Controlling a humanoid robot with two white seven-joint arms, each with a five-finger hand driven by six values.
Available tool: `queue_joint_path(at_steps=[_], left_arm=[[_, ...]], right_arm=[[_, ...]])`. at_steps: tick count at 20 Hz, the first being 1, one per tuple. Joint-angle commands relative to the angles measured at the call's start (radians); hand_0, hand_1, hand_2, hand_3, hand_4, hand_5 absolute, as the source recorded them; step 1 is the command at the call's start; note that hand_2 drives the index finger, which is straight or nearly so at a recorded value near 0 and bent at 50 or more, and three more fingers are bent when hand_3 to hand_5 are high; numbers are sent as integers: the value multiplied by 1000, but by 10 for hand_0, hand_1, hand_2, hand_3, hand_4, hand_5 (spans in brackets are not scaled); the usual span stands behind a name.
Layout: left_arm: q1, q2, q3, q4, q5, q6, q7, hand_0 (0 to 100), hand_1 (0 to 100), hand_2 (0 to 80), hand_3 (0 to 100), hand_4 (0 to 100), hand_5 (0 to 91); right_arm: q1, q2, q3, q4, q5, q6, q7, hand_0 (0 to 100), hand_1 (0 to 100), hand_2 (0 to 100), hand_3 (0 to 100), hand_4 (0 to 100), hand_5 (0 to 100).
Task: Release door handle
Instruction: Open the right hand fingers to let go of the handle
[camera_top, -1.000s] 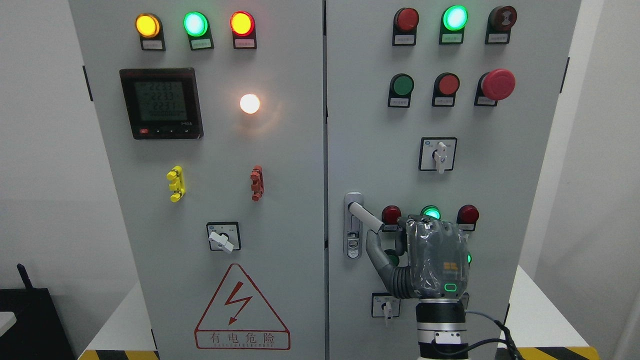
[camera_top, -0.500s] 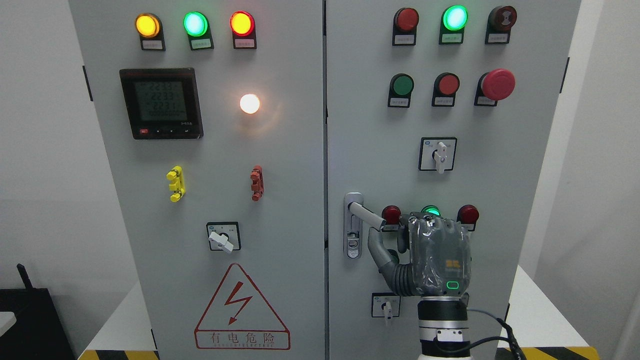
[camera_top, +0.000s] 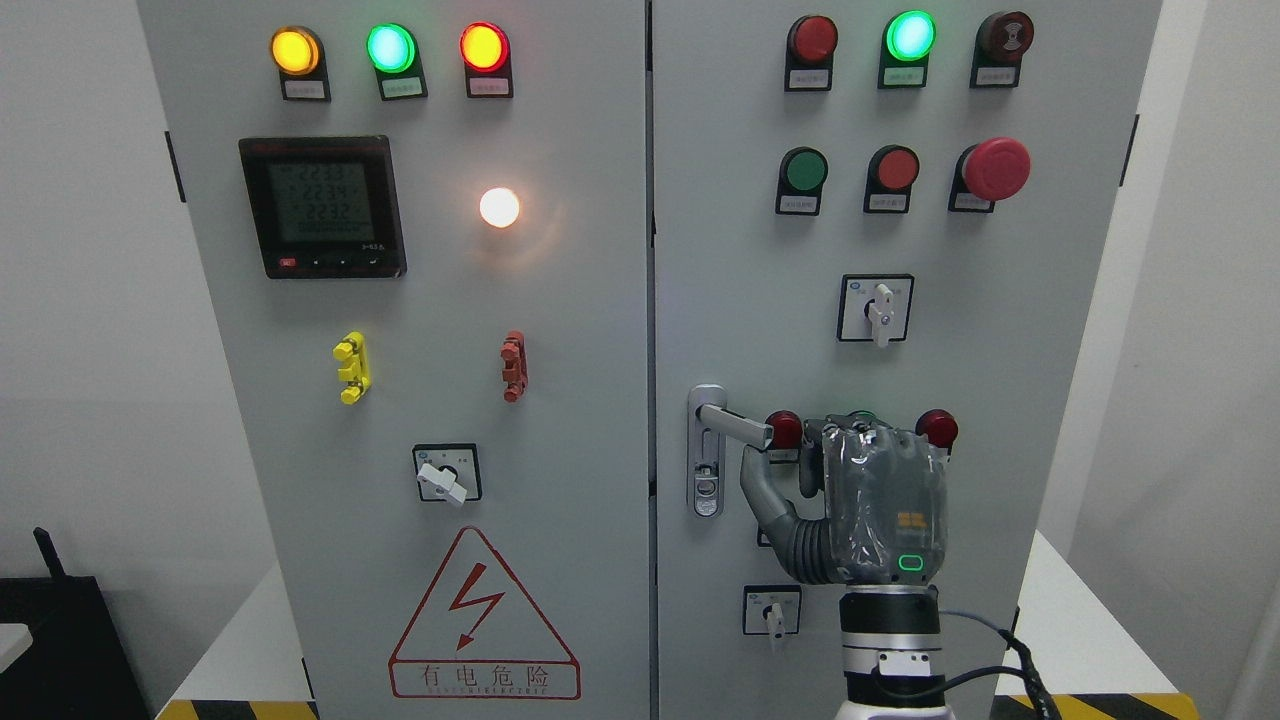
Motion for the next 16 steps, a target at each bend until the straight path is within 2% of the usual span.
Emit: queue_joint_path(at_steps=[1,16], left_arm=[[0,0,-14,20,0,1,-1,120,389,0,0,0,0],[0,0,-14,20,0,1,-1,120,389,0,0,0,0]], right_arm=[[-5,-1,-3,-4,0,0,1,430,485,974,1000,932,992],[15,-3,9,-6,-6,-7,-3,436,484,974,1000,933,992]])
